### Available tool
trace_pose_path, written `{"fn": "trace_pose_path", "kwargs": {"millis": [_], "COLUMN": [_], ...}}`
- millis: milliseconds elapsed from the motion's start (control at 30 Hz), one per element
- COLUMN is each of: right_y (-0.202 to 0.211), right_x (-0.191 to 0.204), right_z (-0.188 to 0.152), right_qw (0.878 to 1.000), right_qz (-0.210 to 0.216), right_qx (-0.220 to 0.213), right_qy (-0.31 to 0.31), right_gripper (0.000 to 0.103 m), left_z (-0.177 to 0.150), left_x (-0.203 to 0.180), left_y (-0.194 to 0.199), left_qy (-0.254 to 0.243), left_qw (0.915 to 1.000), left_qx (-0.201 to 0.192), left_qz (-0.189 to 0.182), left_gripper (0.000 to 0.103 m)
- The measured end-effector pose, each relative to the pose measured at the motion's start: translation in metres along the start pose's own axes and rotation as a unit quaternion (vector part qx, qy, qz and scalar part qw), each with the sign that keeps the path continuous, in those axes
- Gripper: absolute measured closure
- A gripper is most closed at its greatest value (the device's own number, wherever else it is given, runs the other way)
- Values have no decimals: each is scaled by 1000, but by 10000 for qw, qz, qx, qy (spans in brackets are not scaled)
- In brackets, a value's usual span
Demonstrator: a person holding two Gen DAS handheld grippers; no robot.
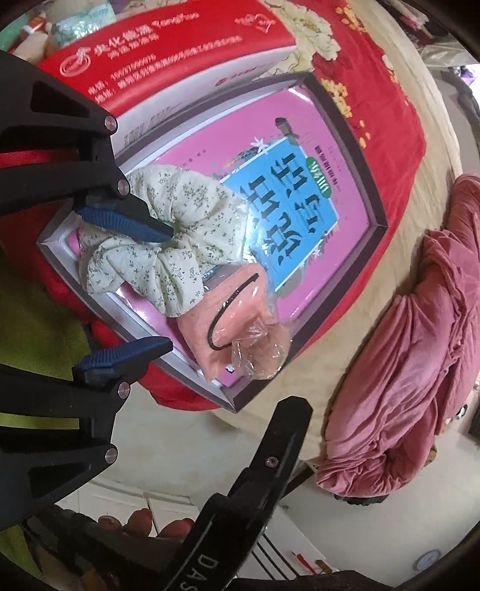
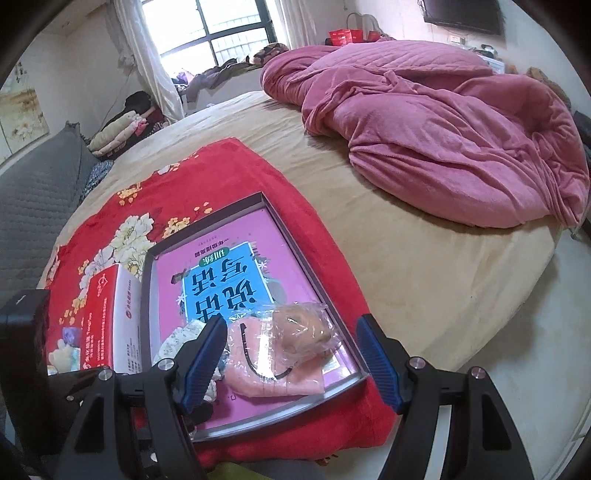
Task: Organize soft objects
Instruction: 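Lower the scrunchie into the box with left tool while right tool releases the clear bag, then withdraw both open tools from the box back toward the item pile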
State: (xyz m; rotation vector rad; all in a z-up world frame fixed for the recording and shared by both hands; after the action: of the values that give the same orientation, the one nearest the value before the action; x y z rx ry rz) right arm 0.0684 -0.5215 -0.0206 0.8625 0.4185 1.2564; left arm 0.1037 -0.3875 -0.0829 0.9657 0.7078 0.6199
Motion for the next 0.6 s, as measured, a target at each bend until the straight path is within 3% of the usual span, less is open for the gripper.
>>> {"fn": "trace_pose_path", "kwargs": {"millis": [133,600], "right_y": [1,24], "right_x": [-1,19], "right_z": [-1,4], "right_qw": [10000,9999], "right_qz": [-11,54], "right_qx": [35,-137], "right_qy": [-59,17], "right_gripper": [31,31], "left_z": [1,-9], "left_x": [1,14], "left_y": [8,45], "left_qy": [31,215], "left_qw": [10000,9987], "left_qx": [-53,-418], "left_qz": [-25,194], "left_gripper": [34,25]}}
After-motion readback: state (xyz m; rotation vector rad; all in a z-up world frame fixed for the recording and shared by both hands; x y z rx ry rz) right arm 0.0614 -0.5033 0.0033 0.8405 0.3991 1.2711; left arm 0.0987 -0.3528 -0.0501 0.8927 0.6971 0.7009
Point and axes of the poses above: each gripper's, at about its wrist camera, not at the fingertips, and y roughly against the way its jaws point, x to its left, z to its top, the point moved 4 cm from there along -y, roughly the way its jaws point, and after that the axes turned 1 degree about x, right-handed, at the moved point
